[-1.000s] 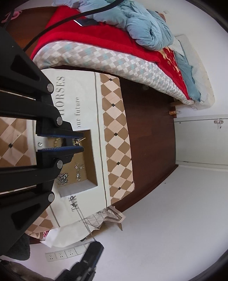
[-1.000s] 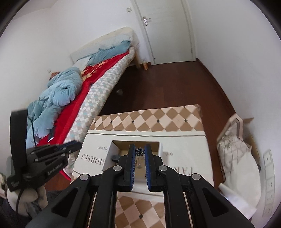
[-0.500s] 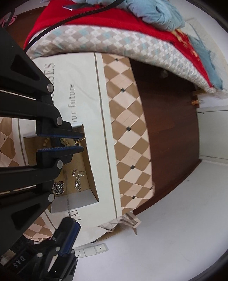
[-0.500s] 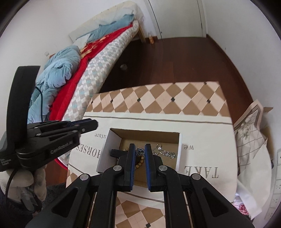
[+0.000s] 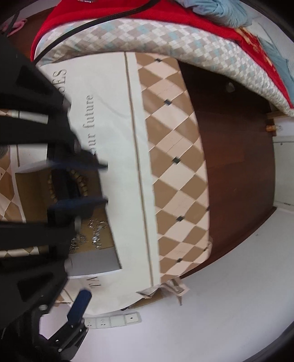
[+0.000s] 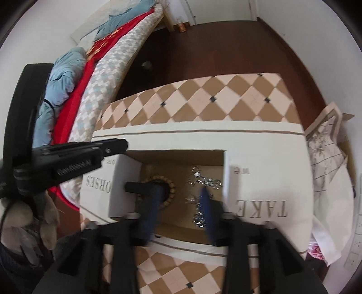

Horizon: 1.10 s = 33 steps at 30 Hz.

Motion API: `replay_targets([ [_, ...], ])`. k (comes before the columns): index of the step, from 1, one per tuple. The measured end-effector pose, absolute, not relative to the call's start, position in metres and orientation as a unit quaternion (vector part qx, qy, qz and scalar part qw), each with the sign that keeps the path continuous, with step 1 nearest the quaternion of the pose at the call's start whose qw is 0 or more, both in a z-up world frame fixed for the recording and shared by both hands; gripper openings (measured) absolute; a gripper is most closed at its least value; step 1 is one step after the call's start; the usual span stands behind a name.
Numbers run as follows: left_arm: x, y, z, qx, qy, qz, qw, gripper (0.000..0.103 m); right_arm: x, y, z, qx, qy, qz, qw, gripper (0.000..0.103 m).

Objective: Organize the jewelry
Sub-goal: 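Lift both grippers up out of the white box, then grasp a small black rubber ring on the cloth with the right gripper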

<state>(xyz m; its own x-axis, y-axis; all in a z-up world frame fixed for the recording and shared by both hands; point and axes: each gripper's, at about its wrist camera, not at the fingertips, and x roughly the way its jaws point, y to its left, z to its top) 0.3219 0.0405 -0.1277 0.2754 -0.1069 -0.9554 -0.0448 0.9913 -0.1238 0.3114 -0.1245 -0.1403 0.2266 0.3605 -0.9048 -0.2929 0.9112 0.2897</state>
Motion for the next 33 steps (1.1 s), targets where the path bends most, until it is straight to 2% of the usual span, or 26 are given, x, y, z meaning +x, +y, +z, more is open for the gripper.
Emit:
replay_targets([
  [2,0.32,0.044,-0.119,-0.06,0.587,-0.009,0.808,0.082,0.31,-0.128,-0.136,0.027,0.581,0.201,0.788,0.064],
  [5,0.315,0.05,-0.11,-0.049,0.573,0.015,0.818,0.084,0.307,-0.131,-0.13,0.005,0.572,0.182,0.8,0.07],
  [7,0.306,0.052,-0.105,-0.022,0.562,0.046,0.826,0.094,0.302,-0.131,-0.127,-0.022,0.566,0.159,0.809,0.092],
  [8,0.301,0.052,-0.104,-0.012,0.556,0.058,0.829,0.101,0.299,-0.131,-0.126,-0.034,0.564,0.15,0.811,0.097],
  [10,0.291,0.056,-0.103,-0.003,0.548,0.074,0.833,0.101,0.293,-0.132,-0.125,-0.054,0.561,0.131,0.816,0.102],
  [19,0.223,0.067,-0.096,-0.005,0.503,0.148,0.851,0.102,0.261,-0.138,-0.126,-0.064,0.545,0.1,0.83,0.103],
  [33,0.133,0.055,-0.062,-0.023,0.454,0.186,0.871,0.102,0.191,-0.149,-0.082,-0.024,0.485,0.103,0.868,0.103],
])
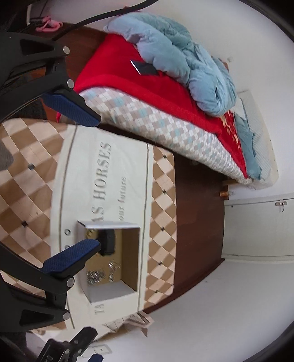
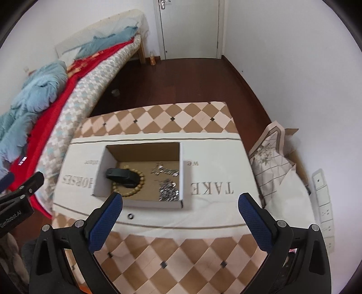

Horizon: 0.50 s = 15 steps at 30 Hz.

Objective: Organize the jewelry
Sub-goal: 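Grasp a small black rubber ring on the cloth with the right gripper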

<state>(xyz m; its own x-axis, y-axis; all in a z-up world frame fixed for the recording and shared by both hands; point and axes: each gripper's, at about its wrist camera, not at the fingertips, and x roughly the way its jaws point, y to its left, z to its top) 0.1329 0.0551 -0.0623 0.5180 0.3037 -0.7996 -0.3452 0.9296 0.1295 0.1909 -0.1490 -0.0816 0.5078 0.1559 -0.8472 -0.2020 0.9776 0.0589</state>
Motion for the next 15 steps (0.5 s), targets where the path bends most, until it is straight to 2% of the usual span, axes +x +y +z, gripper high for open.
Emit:
replay_targets([
  [5,0.116,0.063,-0.105,0.013,0.473,0.243,0.847,0.102,0.166,-0.139,-0.127,-0.016,0.504,0.117,0.855,0.103],
  [6,0.115,0.068,-0.116,0.013,0.482,0.253,0.838,0.102,0.164,-0.134,-0.144,-0.017,0.511,0.125,0.85,0.099],
  [8,0.114,0.082,-0.147,0.001,0.508,0.265,0.82,0.102,0.163,-0.124,-0.174,-0.025,0.535,0.132,0.834,0.074],
  [9,0.113,0.086,-0.155,0.002,0.512,0.272,0.815,0.102,0.162,-0.122,-0.185,-0.023,0.542,0.136,0.829,0.057],
  [15,0.111,0.11,-0.204,0.0,0.555,0.296,0.777,0.102,0.168,-0.097,-0.233,-0.013,0.545,0.162,0.823,0.055],
])
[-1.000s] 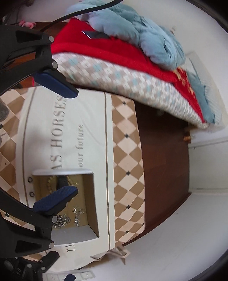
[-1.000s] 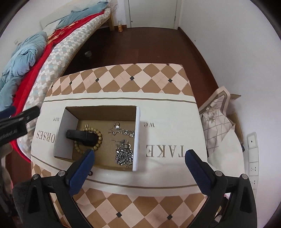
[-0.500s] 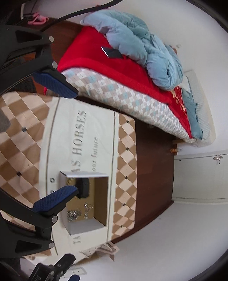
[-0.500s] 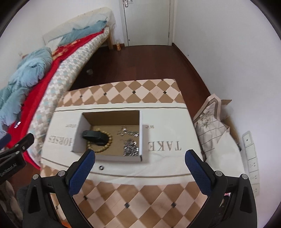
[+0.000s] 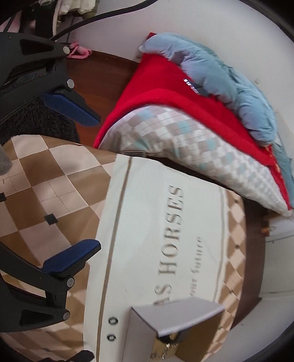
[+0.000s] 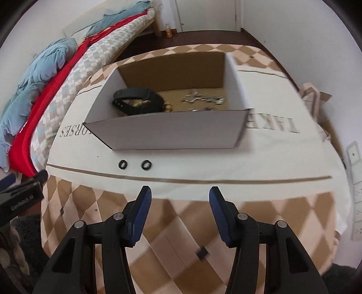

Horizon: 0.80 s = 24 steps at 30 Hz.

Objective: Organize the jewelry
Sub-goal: 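Grasp a small black rubber ring on the cloth with the right gripper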

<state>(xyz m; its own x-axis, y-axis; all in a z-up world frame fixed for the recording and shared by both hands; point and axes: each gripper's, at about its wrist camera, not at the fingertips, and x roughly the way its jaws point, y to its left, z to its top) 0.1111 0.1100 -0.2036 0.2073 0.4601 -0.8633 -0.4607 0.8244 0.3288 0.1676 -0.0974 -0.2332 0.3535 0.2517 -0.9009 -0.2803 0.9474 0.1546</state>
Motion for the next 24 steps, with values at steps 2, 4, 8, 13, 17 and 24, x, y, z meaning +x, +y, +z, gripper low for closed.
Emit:
replay_targets([
  [2,0.112,0.115,-0.211,-0.004,0.562,0.298,0.771,0.102,0.171,-0.087,-0.24,-0.011,0.539,0.174,0.824,0.055],
  [4,0.113,0.118,-0.215,-0.008,0.566,0.296,0.77,0.102,0.173,-0.078,-0.245,-0.015,0.531,0.183,0.827,0.055],
  [8,0.118,0.121,-0.218,-0.004,0.568,0.294,0.769,0.102,0.179,-0.059,-0.251,-0.04,0.524,0.187,0.83,0.055],
  [13,0.124,0.123,-0.221,-0.004,0.572,0.291,0.767,0.102,0.178,-0.043,-0.253,-0.077,0.501,0.195,0.839,0.047],
  [17,0.126,0.118,-0.22,-0.003,0.571,0.284,0.77,0.102,0.177,-0.037,-0.254,-0.108,0.489,0.187,0.845,0.014],
  [24,0.136,0.096,-0.212,-0.007,0.565,0.254,0.785,0.102,0.183,-0.073,-0.245,-0.063,0.496,0.17,0.849,0.014],
])
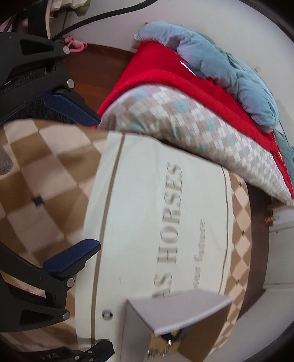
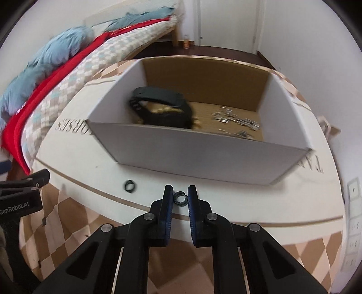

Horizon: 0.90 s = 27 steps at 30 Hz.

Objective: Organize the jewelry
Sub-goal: 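Grasp a small black rubber ring on the cloth with the right gripper, then grasp the second black rubber ring with the left gripper while the right holds its ring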

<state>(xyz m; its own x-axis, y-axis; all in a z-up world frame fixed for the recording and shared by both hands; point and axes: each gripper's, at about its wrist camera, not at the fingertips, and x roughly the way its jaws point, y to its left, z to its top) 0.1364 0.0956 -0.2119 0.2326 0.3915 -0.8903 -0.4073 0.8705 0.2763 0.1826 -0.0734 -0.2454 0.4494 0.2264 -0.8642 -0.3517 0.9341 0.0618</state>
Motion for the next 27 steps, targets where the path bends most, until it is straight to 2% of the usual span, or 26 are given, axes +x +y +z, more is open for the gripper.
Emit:
replay_targets([
  [11,0.177,0.004,-0.228,-0.019,0.59,0.14,0.795,0.102,0.187,-0.187,-0.221,-0.005,0.495,0.078,0.865,0.014],
  [19,0.184,-0.018,-0.237,-0.018,0.594,0.118,0.796,0.1,0.186,-0.223,-0.223,0.014,0.499,0.048,0.865,0.014],
  [20,0.185,-0.02,-0.237,-0.015,0.592,0.113,0.798,0.093,0.186,-0.225,-0.224,0.016,0.499,0.047,0.865,0.014],
  [21,0.186,-0.021,-0.237,-0.013,0.591,0.11,0.799,0.083,0.186,-0.226,-0.224,0.017,0.499,0.046,0.865,0.014],
  [22,0.187,-0.02,-0.237,-0.015,0.592,0.106,0.799,0.078,0.185,-0.225,-0.224,0.017,0.498,0.044,0.866,0.014],
  [23,0.187,-0.02,-0.236,-0.022,0.588,0.097,0.803,0.065,0.184,-0.226,-0.224,0.018,0.498,0.044,0.866,0.014],
  [24,0.187,-0.02,-0.234,-0.026,0.584,0.092,0.806,0.045,0.183,-0.227,-0.223,0.02,0.498,0.044,0.866,0.014],
  [25,0.187,-0.019,-0.233,-0.028,0.582,0.09,0.808,0.032,0.183,-0.227,-0.222,0.022,0.498,0.043,0.866,0.014],
  [26,0.187,-0.02,-0.232,-0.028,0.582,0.088,0.808,0.011,0.184,-0.226,-0.222,0.023,0.497,0.043,0.866,0.014],
  [27,0.187,-0.021,-0.232,-0.029,0.584,0.086,0.807,0.01,0.184,-0.226,-0.221,0.024,0.496,0.044,0.867,0.014],
])
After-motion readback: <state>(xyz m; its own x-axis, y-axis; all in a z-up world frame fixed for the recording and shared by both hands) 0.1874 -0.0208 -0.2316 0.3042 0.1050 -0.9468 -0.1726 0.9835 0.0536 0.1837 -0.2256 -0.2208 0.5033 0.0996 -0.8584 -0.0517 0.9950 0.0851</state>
